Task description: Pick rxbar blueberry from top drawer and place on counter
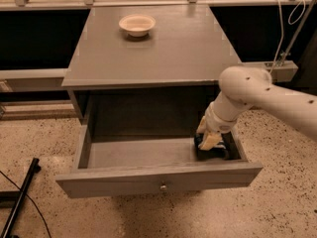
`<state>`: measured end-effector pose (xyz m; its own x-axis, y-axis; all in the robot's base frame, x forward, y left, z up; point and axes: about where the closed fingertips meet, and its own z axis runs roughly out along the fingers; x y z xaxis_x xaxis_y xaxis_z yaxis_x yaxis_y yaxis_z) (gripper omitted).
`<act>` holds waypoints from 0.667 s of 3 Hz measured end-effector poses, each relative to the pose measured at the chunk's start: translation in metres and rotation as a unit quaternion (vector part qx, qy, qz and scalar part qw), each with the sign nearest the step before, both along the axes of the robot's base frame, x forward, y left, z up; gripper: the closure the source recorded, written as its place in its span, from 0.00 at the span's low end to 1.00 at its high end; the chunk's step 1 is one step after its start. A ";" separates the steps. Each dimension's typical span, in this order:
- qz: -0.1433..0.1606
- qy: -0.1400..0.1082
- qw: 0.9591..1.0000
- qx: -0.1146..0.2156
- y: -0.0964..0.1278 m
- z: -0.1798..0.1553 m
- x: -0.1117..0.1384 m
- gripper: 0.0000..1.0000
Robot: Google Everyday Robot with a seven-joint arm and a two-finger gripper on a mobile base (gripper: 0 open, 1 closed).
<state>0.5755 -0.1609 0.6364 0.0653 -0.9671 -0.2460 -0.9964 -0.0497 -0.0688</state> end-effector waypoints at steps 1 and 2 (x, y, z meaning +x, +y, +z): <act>-0.001 -0.027 0.999 0.019 -0.003 0.065 -0.004 1.00; 0.009 -0.064 0.998 0.016 -0.001 0.151 -0.009 1.00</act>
Offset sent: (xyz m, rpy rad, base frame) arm -0.0179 -0.0006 0.2899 0.0076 -0.2499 0.0475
